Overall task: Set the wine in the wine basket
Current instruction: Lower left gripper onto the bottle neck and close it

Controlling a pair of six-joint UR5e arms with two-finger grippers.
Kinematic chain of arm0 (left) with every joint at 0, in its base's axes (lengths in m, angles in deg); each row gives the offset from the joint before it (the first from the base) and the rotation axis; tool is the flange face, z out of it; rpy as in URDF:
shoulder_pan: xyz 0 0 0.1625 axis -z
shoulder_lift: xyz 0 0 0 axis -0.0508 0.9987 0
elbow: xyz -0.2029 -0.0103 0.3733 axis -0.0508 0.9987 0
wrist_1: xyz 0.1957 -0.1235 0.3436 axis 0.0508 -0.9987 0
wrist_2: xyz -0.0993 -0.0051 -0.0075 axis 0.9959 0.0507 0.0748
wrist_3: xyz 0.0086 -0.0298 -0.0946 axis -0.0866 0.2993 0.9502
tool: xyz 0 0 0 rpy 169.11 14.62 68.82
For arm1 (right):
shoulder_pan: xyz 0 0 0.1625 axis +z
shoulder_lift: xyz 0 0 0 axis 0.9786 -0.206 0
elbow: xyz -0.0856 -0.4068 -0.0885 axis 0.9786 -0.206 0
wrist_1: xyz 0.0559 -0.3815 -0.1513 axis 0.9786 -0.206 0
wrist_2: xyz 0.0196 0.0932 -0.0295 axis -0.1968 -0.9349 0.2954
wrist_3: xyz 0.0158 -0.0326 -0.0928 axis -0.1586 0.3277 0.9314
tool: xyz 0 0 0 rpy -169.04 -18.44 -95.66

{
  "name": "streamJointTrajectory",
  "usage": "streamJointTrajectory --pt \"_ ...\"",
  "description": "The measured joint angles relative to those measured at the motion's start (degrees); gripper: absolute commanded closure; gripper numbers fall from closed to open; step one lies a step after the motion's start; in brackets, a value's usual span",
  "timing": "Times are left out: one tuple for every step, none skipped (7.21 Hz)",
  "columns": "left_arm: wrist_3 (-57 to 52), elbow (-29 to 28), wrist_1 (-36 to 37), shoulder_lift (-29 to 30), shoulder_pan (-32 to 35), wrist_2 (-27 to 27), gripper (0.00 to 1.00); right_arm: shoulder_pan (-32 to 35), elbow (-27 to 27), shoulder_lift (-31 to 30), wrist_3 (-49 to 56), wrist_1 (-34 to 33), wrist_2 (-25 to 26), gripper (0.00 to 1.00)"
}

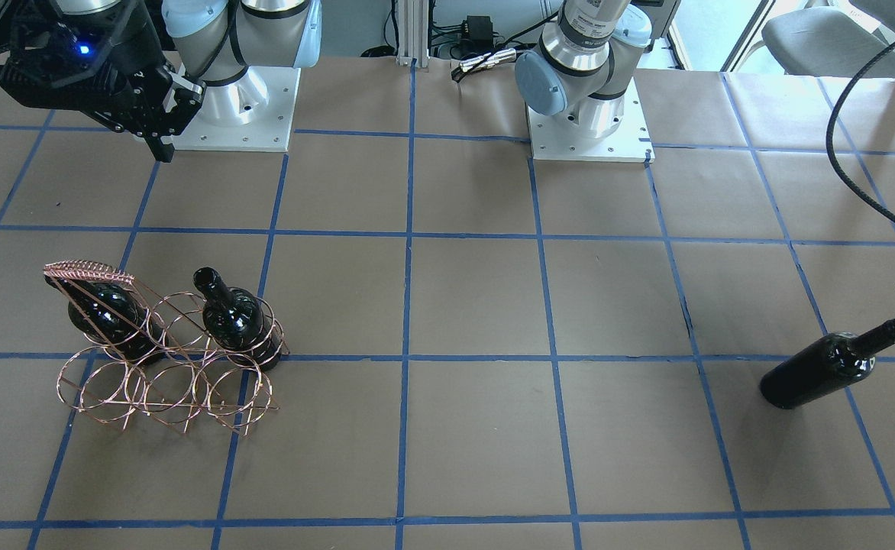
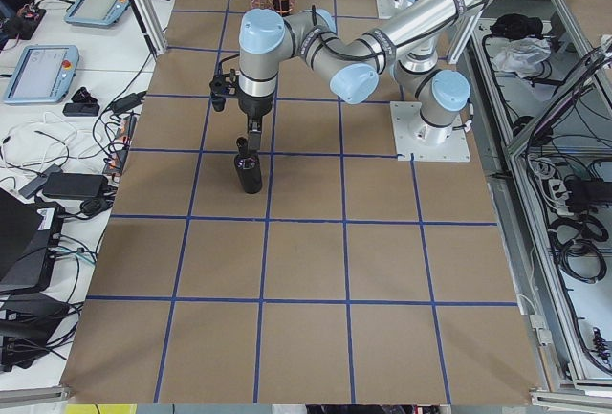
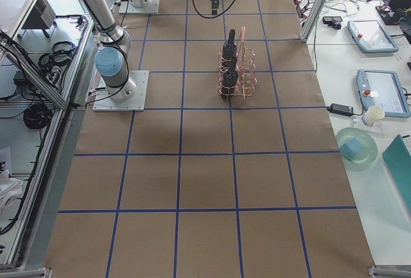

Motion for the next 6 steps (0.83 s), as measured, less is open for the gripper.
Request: streamJointTrajectory --pt "0.58 -0.53 0.58 1.27 0.53 1.42 0.02 0.0 0.03 0.01 -0.03 0.0 0.07 0.93" --pt "1.37 -0.7 1.41 2.44 1.51 2.01 0.05 0.0 0.06 0.01 -0.12 0.0 0.12 0.84" --pt "1.81 -0.74 2.05 3.55 2.45 2.16 0.06 0.04 0.06 0.0 -0.29 0.0 0.14 0.81" --pt "1.86 -0.76 2.76 4.66 2.95 2.15 0.19 0.11 0.07 -0.02 -0.49 0.0 0.15 0.72" --pt "1.74 -0.8 3.24 5.6 3.14 2.03 0.2 0.15 0.07 -0.01 -0.54 -0.01 0.14 0.72" --pt "1.69 -0.81 3.27 6.38 3.19 1.83 0.2 0.17 0.07 0.0 -0.4 0.0 0.1 0.72"
